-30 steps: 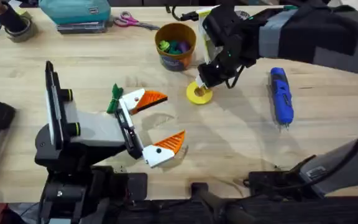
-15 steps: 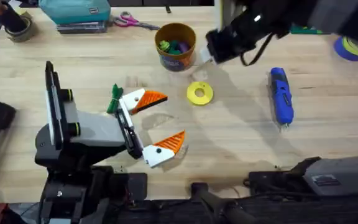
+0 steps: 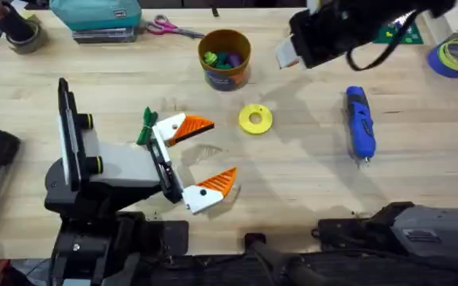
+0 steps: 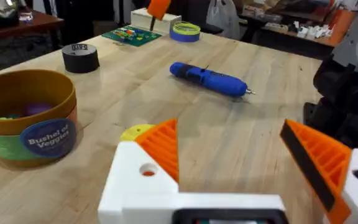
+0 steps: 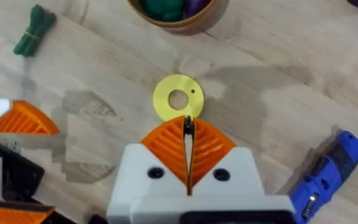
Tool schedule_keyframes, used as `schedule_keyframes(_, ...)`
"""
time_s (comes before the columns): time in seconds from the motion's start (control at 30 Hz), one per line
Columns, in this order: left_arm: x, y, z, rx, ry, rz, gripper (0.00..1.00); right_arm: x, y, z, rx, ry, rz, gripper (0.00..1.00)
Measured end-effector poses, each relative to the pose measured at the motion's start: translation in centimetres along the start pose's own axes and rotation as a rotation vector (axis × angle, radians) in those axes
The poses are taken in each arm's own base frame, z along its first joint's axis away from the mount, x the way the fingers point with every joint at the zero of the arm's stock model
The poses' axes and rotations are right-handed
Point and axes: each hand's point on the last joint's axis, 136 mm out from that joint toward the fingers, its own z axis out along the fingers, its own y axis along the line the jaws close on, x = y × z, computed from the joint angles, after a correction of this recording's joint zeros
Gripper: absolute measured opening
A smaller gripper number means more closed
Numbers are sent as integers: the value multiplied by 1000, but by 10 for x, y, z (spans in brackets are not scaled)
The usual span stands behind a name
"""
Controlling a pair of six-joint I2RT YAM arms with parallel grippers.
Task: Pick up the gripper from the table and insert it into the empty holder that is missing its gripper. Then pick up a screw, insert it into the mounting hole, and use the screwdriver to tighten it. Finally, clean up the table by picking up the vegetable and placing it into the bucket.
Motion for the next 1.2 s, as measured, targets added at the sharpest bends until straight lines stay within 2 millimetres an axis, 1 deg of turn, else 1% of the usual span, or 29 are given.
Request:
schedule_keyframes(0.13, 0, 0, 0, 0, 0, 0, 985, -1, 1, -14, 0, 0, -24, 6)
schedule_keyframes(0.33, 0, 0, 0, 0, 0, 0, 985, -10, 6, -27, -2, -35, -77, 6)
schedule_keyframes(0.47, 0, 0, 0, 0, 0, 0, 985, -15, 16, -33, -15, -59, -119, 6)
schedule_keyframes(0.63, 0, 0, 0, 0, 0, 0, 985, -23, 38, -41, -46, -88, -177, 6)
schedule_keyframes(0.8, 0, 0, 0, 0, 0, 0, 985, -30, 61, -37, -74, -83, -232, 6)
schedule_keyframes(1.03, 0, 0, 0, 0, 0, 0, 985, -46, 82, -26, -89, -35, -269, 6)
schedule_keyframes(1.2, 0, 0, 0, 0, 0, 0, 985, -59, 96, -27, -100, -32, -307, 6)
